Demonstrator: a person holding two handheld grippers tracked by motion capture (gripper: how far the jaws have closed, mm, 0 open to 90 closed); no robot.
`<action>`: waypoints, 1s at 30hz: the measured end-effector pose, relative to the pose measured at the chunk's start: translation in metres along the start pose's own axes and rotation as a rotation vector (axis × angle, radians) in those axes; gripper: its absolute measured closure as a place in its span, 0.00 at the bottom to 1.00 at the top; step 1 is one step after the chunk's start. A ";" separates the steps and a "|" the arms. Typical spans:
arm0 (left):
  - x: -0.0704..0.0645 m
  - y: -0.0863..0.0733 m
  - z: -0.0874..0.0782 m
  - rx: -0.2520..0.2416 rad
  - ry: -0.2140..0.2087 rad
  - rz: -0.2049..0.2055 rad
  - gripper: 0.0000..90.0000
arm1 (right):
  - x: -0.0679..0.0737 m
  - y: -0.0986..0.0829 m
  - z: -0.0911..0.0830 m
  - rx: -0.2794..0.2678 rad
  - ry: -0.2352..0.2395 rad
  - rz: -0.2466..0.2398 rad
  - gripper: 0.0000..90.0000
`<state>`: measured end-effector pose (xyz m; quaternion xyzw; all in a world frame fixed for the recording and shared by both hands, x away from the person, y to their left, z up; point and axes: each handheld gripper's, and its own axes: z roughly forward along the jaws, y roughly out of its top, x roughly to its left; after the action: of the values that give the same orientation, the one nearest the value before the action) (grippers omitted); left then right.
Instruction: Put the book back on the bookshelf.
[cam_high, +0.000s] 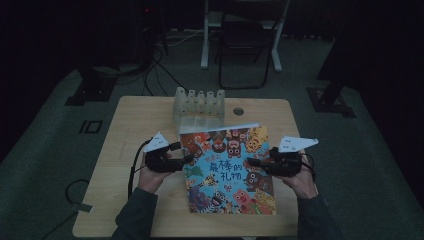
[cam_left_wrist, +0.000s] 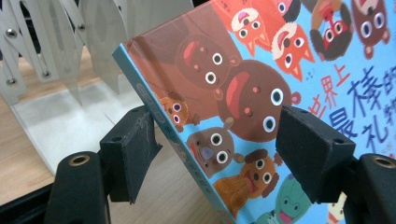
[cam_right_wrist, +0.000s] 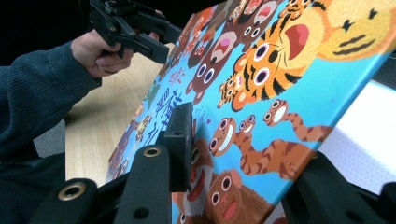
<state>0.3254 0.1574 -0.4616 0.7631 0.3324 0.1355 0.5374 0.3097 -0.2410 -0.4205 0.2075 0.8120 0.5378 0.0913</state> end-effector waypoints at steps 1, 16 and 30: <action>0.000 0.001 0.000 -0.004 -0.001 0.000 0.32 | -0.004 -0.002 0.000 0.001 0.008 0.007 0.70; -0.022 0.018 -0.012 -0.072 -0.036 0.068 0.32 | -0.025 -0.022 -0.001 0.034 -0.049 0.079 0.59; -0.044 0.034 -0.035 -0.162 -0.022 0.138 0.40 | -0.022 -0.026 0.000 -0.022 -0.101 0.044 0.56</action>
<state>0.2853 0.1472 -0.4110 0.7398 0.2610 0.1901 0.5903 0.3235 -0.2590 -0.4458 0.2515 0.7957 0.5372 0.1227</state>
